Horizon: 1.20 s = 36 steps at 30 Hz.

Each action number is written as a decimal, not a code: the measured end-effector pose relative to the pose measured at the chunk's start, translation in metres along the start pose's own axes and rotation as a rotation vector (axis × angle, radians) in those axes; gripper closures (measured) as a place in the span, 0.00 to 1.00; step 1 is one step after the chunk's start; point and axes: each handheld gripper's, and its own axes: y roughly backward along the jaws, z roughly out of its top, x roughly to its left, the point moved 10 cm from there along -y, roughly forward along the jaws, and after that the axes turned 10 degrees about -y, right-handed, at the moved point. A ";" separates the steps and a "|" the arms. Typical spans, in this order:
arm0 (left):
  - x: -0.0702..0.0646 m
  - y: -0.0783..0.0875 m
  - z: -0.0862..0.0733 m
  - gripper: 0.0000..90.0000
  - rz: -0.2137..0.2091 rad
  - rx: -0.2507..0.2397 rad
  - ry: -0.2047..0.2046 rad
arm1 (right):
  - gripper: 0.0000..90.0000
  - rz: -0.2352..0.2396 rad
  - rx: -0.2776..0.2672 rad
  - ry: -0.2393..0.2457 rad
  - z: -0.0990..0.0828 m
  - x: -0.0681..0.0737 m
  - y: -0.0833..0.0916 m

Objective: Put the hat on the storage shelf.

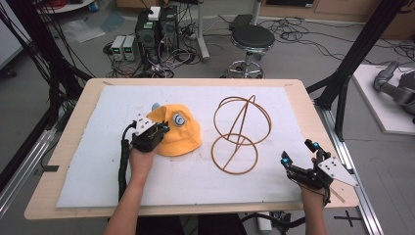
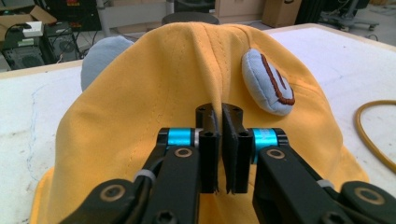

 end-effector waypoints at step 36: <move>0.009 0.087 0.128 0.98 -0.059 -0.421 0.064 | 0.08 0.003 -0.004 0.001 0.002 0.002 0.001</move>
